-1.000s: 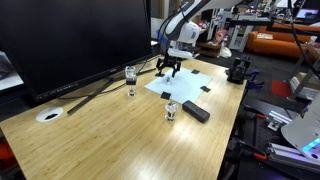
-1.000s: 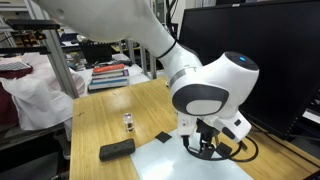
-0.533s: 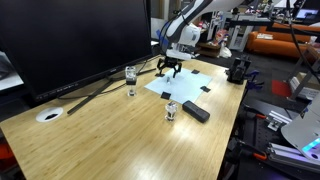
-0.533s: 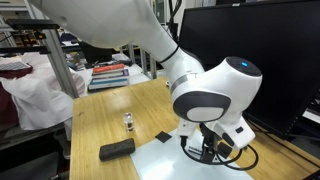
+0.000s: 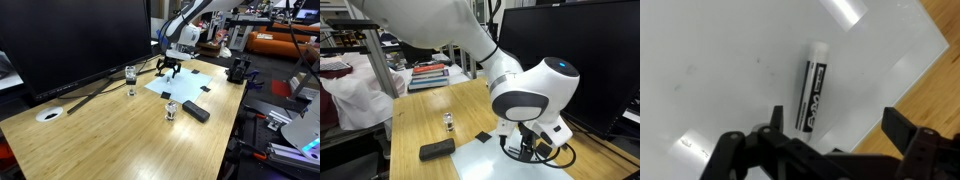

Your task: Pick up the marker and write on the piece of paper

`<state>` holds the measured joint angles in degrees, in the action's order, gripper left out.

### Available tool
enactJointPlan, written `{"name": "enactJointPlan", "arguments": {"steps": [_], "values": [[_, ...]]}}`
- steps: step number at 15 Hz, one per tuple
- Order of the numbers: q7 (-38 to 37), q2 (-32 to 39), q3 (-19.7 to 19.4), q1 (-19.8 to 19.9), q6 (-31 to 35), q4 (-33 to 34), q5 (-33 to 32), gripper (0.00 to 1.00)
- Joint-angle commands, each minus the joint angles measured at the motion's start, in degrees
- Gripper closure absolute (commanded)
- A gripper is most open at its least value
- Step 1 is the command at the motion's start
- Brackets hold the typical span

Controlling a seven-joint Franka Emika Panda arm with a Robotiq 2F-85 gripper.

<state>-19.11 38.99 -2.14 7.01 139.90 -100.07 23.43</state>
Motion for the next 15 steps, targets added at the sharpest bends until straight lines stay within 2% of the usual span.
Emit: {"name": "enactJointPlan", "arguments": {"steps": [1, 8, 15], "values": [[-0.2, 0.1, 0.0, 0.2, -0.1, 0.0, 0.3, 0.00], [-4.4, 0.9, -1.2, -0.2, 0.1, 0.0, 0.6, 0.00], [-9.6, 1.3, -2.9, -1.0, -9.2, 3.6, -2.1, 0.00]]}}
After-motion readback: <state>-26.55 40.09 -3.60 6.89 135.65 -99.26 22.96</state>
